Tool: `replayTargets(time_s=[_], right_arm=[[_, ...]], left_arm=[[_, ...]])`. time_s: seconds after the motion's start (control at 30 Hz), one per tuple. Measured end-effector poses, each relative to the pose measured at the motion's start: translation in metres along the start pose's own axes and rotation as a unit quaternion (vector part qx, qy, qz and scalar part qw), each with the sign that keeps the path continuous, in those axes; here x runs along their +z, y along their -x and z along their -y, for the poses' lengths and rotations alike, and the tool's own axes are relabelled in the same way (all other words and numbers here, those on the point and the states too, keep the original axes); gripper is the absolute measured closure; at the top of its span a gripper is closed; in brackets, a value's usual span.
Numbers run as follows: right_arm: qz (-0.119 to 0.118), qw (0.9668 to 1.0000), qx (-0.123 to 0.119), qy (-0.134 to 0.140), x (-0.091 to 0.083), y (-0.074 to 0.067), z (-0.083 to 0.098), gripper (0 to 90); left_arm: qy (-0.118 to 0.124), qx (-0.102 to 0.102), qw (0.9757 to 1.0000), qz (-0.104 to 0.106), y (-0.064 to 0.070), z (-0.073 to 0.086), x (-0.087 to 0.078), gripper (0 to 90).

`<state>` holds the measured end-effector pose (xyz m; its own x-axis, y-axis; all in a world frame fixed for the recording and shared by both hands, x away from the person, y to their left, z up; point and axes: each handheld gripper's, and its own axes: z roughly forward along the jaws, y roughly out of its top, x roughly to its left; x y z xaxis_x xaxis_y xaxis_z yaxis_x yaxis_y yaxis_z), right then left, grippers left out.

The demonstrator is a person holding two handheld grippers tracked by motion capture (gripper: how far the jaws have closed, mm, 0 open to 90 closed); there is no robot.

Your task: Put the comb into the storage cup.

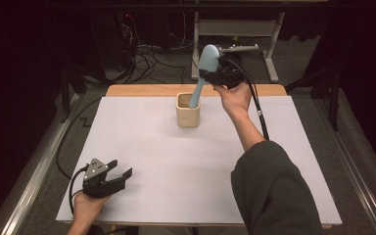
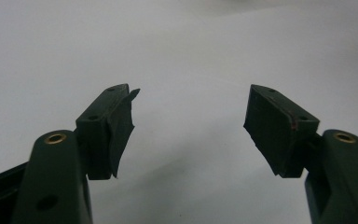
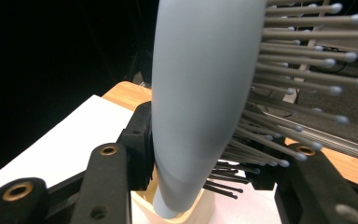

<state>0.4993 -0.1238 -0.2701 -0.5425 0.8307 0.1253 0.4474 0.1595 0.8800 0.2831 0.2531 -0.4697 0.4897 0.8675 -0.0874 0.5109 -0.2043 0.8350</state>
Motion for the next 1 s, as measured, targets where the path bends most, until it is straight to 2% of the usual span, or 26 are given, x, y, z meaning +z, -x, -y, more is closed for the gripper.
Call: replayTargets(time_s=[0.43, 1.0], right_arm=[[0.011, 0.9999, -0.003, 0.001, 0.009, 0.001, 0.002, 53.5], [0.012, 0.9993, -0.012, -0.032, 0.028, -0.005, 0.013, 53.0]], left_arm=[[0.000, 0.000, 1.0000, 0.001, 0.000, 0.000, 0.000, 32.8], [0.002, -0.001, 1.0000, 0.002, 0.000, 0.000, 0.000, 32.8]])
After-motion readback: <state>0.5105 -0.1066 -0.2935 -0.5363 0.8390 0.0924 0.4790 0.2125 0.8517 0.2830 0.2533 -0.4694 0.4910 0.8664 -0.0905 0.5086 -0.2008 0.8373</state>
